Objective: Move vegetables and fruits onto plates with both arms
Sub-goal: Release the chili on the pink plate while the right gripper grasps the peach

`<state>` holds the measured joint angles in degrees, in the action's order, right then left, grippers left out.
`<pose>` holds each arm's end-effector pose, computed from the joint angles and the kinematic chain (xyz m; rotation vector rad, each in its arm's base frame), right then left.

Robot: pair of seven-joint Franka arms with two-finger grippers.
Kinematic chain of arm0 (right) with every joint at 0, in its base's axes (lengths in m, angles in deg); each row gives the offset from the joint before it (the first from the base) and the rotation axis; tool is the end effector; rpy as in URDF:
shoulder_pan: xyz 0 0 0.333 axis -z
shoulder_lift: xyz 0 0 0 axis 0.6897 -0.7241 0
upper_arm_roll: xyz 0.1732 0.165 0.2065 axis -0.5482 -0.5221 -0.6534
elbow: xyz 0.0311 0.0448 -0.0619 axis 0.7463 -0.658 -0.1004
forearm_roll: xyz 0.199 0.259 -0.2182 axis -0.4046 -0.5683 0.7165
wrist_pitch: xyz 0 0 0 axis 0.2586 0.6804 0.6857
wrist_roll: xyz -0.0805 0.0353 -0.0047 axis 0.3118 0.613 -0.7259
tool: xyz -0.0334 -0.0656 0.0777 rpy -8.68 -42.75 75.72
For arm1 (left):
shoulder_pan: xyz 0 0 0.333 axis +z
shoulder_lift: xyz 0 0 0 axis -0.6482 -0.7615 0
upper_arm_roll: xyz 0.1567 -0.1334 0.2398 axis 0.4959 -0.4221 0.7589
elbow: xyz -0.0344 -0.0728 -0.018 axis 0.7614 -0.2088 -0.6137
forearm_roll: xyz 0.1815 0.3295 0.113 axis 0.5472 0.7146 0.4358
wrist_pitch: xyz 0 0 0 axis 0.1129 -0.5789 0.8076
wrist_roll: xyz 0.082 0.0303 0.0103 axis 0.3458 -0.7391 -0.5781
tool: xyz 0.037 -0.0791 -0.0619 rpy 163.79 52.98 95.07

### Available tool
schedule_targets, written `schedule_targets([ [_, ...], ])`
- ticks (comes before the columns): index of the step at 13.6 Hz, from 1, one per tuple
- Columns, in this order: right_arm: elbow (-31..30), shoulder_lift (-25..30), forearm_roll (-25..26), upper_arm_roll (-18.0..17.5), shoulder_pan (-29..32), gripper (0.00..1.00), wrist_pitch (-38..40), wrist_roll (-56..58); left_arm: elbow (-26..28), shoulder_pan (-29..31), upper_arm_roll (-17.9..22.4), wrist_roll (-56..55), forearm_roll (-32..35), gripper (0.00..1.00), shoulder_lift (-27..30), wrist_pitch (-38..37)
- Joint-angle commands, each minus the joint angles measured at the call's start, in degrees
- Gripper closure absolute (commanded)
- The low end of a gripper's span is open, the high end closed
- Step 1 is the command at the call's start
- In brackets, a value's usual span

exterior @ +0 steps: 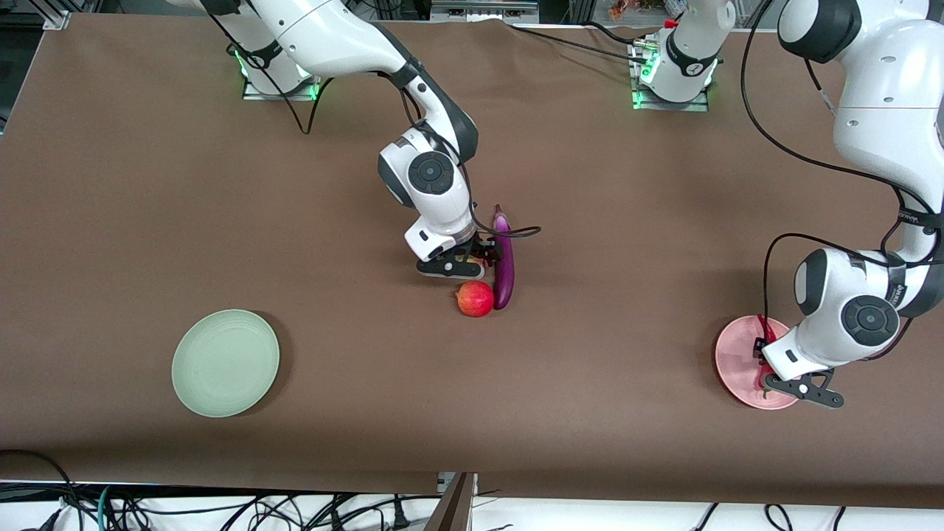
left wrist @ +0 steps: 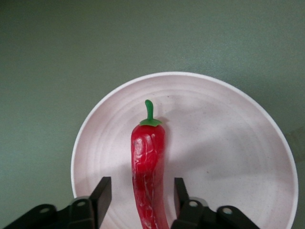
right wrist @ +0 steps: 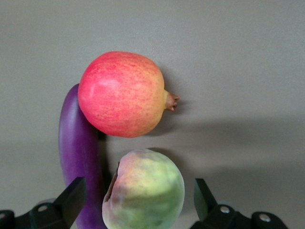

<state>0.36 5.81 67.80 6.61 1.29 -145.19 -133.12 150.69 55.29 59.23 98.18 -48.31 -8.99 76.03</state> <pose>0.5307 0.4978 0.2297 -2.9828 0.1896 -0.1097 0.7372 0.0903 0.2095 -2.8990 0.4999 -0.0450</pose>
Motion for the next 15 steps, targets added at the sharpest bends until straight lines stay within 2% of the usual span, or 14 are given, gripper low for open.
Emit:
schedule_targets([
  [1,1.68,-1.96,-0.55,0.48,-1.53,0.00,-0.40,-0.68,-1.97,-0.03,-0.55,0.37,0.58,0.00,1.27,-1.76],
  [5,1.59,-2.75,-0.55,0.48,-1.63,0.00,-1.54,-0.68,-1.71,-0.56,-2.22,0.02,-4.59,0.00,8.64,-12.90],
  [6,1.59,-2.75,-0.63,0.48,-1.63,0.11,-1.54,-0.59,-1.45,-0.56,-2.75,0.02,-6.25,0.00,10.67,-14.84],
  [7,1.59,-2.75,-0.55,0.48,-1.63,0.31,-1.54,-0.59,-1.62,-0.56,-2.84,0.02,-8.45,0.00,12.60,-17.81],
  [8,1.59,-2.75,-0.63,0.48,-1.80,0.65,-1.54,-0.59,-1.79,-0.56,-2.84,-0.06,-11.34,0.00,14.45,-22.02],
  [9,1.59,-2.75,-0.63,0.48,-1.80,0.69,-1.54,-0.51,-2.06,-0.47,-2.75,-0.07,-12.41,0.00,16.03,-25.19],
  [12,1.76,-0.57,-0.46,1.01,-0.58,0.69,0.82,0.81,-2.24,-0.47,-3.02,-0.06,-12.77,0.00,20.69,-31.28],
  [15,2.03,4.79,-0.45,0.92,4.68,0.68,10.91,7.37,-2.24,-0.65,-3.10,-4.00,-16.45,0.00,25.18,-34.52],
])
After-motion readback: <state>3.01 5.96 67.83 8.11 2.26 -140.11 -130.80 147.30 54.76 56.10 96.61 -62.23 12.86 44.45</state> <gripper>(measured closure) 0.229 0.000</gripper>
